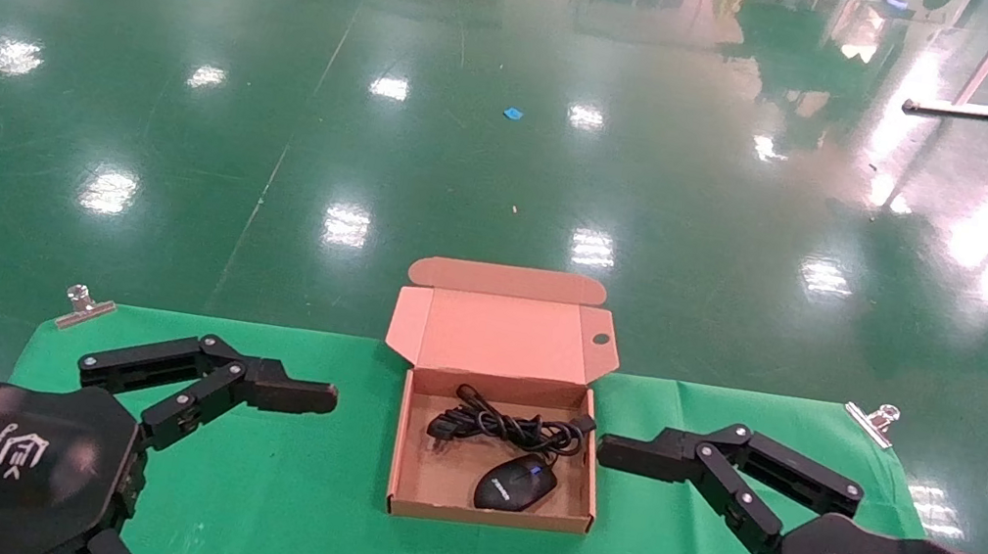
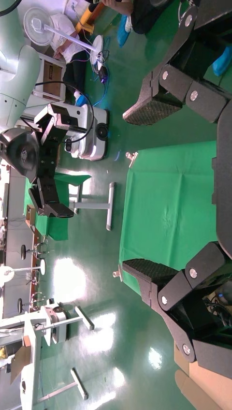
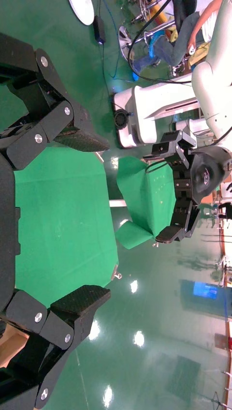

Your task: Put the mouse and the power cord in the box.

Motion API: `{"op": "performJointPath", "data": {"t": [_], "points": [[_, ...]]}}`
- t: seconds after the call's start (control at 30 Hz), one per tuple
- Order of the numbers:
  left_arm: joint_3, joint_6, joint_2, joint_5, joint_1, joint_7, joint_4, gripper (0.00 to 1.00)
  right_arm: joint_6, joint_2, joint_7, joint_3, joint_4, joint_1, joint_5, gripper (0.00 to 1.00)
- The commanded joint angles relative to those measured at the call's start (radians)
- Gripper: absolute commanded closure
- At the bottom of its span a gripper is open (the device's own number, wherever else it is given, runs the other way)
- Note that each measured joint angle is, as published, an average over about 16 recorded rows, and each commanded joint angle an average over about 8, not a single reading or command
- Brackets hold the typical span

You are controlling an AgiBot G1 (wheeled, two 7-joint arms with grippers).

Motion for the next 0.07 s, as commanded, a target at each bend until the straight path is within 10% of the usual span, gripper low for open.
{"op": "performJointPath", "data": {"t": [0.03,0.07], "points": [[0.000,0.000,0.000,0.000,0.000,0.000,0.000,0.00,0.000,0.000,0.000,0.000,0.000,0.000,0.000,0.00],[0.000,0.000,0.000,0.000,0.000,0.000,0.000,0.00,0.000,0.000,0.000,0.000,0.000,0.000,0.000,0.00]]}}
